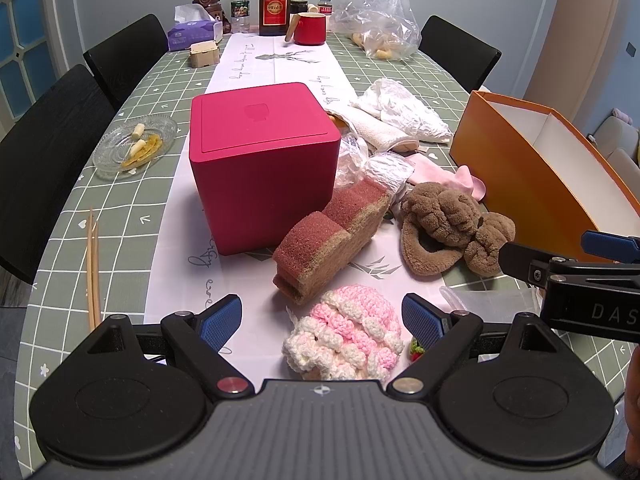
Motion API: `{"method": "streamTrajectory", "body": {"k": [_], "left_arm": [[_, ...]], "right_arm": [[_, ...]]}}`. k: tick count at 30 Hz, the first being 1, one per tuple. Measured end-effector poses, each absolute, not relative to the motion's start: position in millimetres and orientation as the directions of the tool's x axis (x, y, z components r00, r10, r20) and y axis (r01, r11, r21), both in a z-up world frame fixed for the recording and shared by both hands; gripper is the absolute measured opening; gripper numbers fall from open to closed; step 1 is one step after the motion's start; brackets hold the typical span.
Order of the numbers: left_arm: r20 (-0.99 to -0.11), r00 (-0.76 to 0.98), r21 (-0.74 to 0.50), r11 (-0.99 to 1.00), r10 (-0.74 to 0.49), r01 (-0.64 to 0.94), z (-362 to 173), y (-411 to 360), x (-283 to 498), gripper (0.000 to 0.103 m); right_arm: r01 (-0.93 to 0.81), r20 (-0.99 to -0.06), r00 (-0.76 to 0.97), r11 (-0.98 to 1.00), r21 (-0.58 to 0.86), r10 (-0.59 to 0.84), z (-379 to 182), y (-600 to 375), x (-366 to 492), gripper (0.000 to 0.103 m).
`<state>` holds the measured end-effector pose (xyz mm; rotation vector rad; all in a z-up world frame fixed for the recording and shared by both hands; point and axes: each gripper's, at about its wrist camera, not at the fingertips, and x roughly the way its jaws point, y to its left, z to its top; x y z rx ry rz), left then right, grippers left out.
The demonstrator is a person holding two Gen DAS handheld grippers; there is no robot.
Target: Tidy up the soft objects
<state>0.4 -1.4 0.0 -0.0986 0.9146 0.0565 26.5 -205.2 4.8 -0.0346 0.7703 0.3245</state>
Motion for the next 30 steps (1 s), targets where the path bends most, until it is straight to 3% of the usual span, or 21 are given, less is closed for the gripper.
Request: {"method": "streamTrajectory", "body": {"k": [30], "left_arm": [[-0.795, 0.607, -0.067, 0.994, 0.002, -0.090, -2.9, -1.8, -0.3, 0.103]], "right_arm": [[-0.301, -0.690, 0.669, 0.950, 0.088, 0.276, 4.5, -206.0, 27.2, 0.100]]}}
